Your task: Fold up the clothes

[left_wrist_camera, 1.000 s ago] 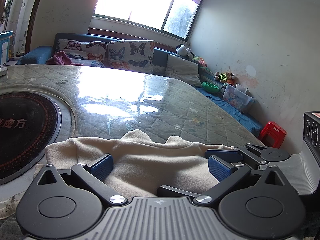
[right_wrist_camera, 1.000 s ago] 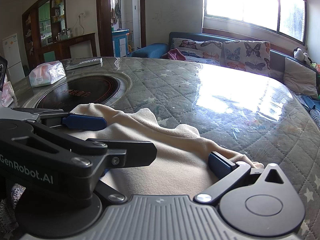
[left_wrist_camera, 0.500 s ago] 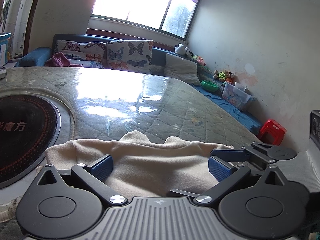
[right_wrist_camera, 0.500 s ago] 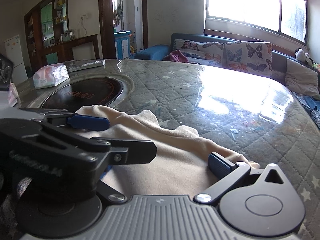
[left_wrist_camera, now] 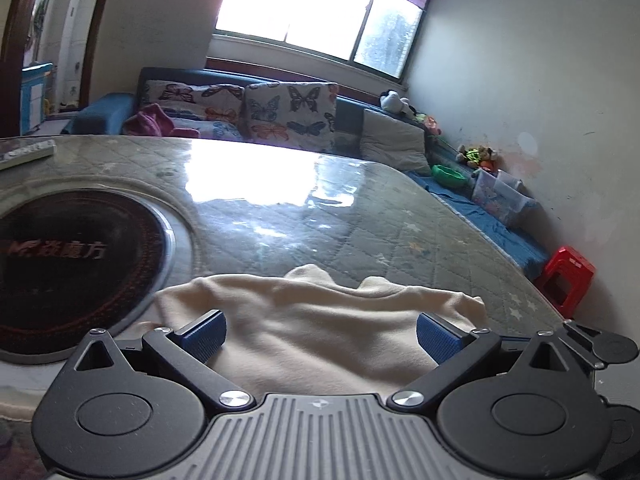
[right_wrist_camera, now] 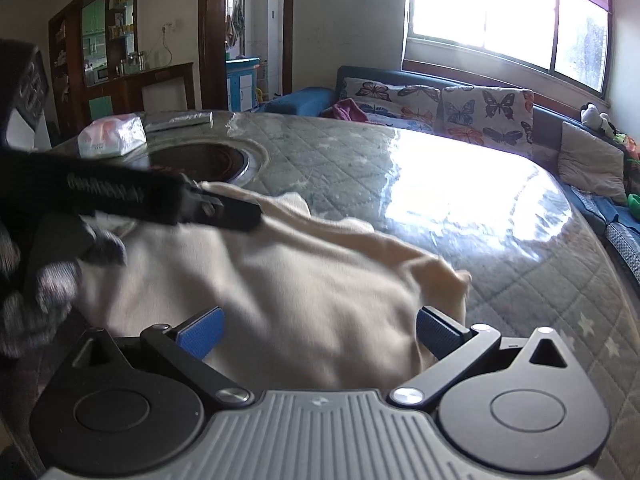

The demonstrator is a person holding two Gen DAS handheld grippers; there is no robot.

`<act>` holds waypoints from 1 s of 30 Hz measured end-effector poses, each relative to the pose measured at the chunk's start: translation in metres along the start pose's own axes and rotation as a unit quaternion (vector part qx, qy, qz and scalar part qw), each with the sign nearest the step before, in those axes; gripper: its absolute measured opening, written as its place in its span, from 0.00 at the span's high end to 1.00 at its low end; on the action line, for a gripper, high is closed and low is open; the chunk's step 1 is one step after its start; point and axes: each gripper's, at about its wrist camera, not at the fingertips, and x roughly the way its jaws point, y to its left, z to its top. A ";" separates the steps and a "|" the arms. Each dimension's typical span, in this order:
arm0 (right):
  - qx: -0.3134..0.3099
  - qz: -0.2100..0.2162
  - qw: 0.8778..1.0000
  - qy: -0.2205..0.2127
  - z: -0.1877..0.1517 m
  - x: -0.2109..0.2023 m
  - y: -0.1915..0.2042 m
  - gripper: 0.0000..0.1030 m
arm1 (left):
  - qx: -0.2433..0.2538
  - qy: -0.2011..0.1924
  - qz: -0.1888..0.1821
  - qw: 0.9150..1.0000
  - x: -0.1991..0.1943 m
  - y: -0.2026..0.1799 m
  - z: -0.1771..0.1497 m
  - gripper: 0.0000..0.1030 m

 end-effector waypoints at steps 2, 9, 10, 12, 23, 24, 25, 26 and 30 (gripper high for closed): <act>-0.001 -0.003 1.000 0.003 -0.006 -0.003 0.001 0.00 | 0.004 -0.002 0.024 1.000 -0.008 0.004 -0.003 0.00; 0.008 -0.008 1.000 -0.013 -0.010 -0.024 -0.002 0.00 | -0.018 -0.001 0.065 0.998 -0.038 0.028 -0.023 0.00; 0.011 -0.009 1.000 -0.019 -0.009 -0.028 -0.003 0.00 | -0.020 -0.002 0.070 0.997 -0.041 0.031 -0.025 0.00; 0.021 -0.005 0.999 -0.032 -0.005 -0.034 -0.006 0.00 | -0.021 0.003 0.080 0.997 -0.045 0.035 -0.029 0.00; 0.050 0.081 0.995 -0.020 0.005 -0.019 0.000 0.18 | 0.018 0.048 0.129 0.990 -0.046 0.039 -0.042 0.18; 0.056 0.076 0.995 -0.014 0.002 -0.015 -0.003 0.18 | 0.024 0.050 0.131 0.990 -0.047 0.039 -0.043 0.19; 0.061 0.069 0.996 -0.008 -0.003 -0.012 -0.007 0.18 | 0.028 0.052 0.132 0.990 -0.048 0.040 -0.043 0.20; 0.066 0.061 0.996 -0.005 -0.006 -0.011 -0.011 0.18 | 0.026 0.053 0.131 0.990 -0.049 0.041 -0.043 0.21; 0.081 0.065 0.995 -0.008 -0.007 -0.021 -0.021 0.20 | 0.021 0.060 0.127 0.990 -0.051 0.044 -0.040 0.21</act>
